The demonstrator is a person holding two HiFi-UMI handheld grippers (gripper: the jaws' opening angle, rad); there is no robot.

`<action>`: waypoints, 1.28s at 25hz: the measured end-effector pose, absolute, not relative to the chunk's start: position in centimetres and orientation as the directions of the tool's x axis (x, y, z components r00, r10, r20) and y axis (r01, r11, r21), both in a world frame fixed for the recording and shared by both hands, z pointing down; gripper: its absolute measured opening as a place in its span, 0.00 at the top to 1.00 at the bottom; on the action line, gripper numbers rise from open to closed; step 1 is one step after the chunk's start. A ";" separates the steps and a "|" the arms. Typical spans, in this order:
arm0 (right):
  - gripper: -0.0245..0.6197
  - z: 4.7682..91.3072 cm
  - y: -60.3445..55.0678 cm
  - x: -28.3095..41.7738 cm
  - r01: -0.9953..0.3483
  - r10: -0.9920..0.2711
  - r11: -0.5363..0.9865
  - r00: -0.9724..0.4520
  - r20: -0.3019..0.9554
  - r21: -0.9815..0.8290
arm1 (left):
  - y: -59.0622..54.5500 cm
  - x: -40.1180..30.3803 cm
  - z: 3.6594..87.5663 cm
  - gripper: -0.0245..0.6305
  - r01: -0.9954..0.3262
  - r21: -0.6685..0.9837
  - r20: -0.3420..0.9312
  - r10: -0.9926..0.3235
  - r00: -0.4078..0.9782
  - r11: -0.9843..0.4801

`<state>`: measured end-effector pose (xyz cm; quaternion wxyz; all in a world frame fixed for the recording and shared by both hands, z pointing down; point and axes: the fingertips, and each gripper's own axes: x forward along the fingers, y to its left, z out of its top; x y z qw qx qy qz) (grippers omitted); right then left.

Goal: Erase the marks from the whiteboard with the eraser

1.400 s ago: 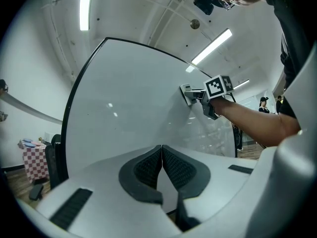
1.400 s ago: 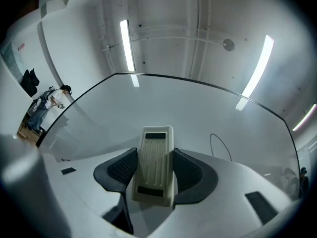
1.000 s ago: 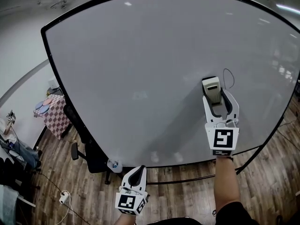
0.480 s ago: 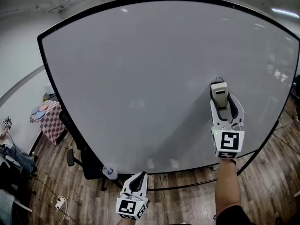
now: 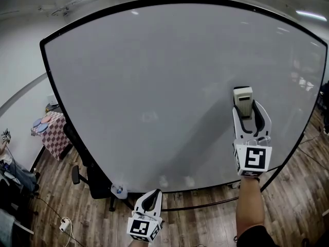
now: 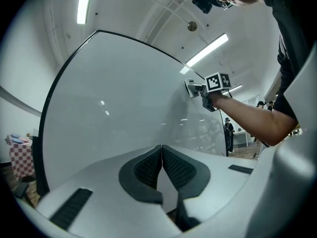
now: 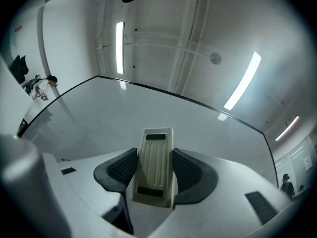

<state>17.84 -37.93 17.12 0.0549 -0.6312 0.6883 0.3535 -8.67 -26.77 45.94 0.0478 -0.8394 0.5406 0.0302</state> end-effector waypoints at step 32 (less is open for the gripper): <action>0.58 16.4 -39.7 13.6 -0.901 -0.858 0.086 -0.283 -0.428 0.424 | -26.1 -8.1 45.4 0.93 -0.912 -0.058 -0.097 -0.907 0.409 -0.405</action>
